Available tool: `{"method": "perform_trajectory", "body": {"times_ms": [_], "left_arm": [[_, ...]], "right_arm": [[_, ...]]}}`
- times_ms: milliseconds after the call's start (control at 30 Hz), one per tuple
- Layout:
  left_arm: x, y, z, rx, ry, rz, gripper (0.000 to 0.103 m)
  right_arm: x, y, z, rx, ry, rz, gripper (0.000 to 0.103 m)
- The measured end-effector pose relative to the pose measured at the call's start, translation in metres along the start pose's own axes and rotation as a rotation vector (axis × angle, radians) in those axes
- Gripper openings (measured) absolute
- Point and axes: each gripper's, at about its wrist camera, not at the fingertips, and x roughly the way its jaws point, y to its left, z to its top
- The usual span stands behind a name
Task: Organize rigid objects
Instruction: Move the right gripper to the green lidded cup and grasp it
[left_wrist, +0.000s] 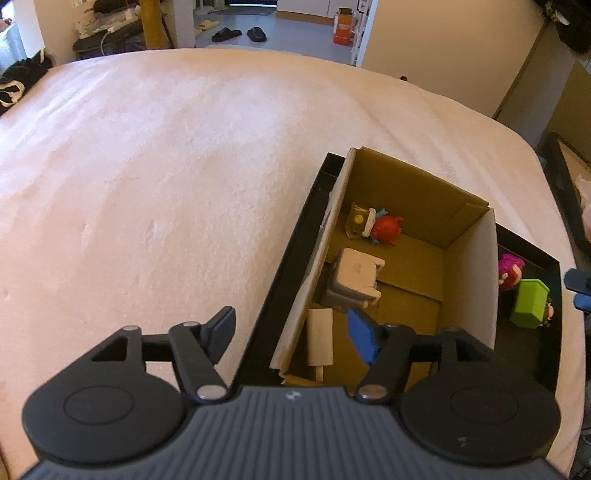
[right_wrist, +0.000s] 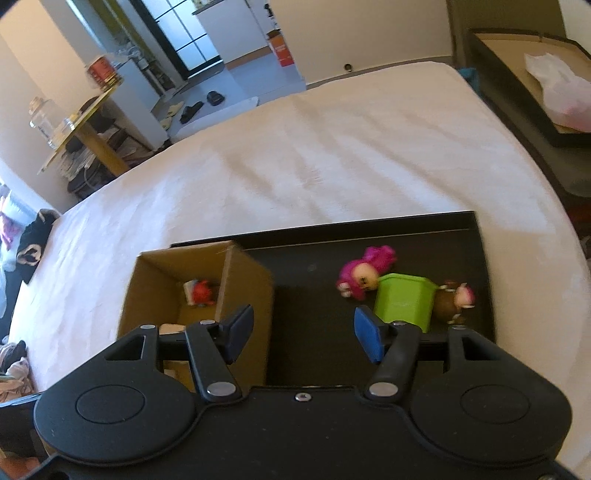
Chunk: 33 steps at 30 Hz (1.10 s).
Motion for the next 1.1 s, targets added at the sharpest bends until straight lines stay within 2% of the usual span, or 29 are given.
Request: {"method": "perform_trajectory", "body": {"times_ms": [367, 600, 733, 967, 1100], "left_arm": [[-0.002, -0.022, -0.001, 0.06, -0.01, 0.059, 0.081], [0.004, -0.038, -0.002, 0.084, 0.002, 0.081, 0.082], [0.01, -0.046, -0.003, 0.096, 0.005, 0.099, 0.083], [0.02, -0.058, 0.0, 0.138, 0.021, 0.126, 0.083], [0.024, -0.061, 0.001, 0.159, 0.02, 0.138, 0.083]], "right_arm": [[0.009, -0.049, -0.002, 0.087, -0.017, 0.042, 0.06], [0.032, -0.074, -0.006, 0.13, 0.024, 0.056, 0.057], [0.042, -0.09, -0.006, 0.183, 0.045, 0.082, 0.052], [0.063, -0.112, -0.006, 0.282, 0.1, 0.121, 0.052], [0.068, -0.112, -0.006, 0.276, 0.102, 0.107, 0.052]]}}
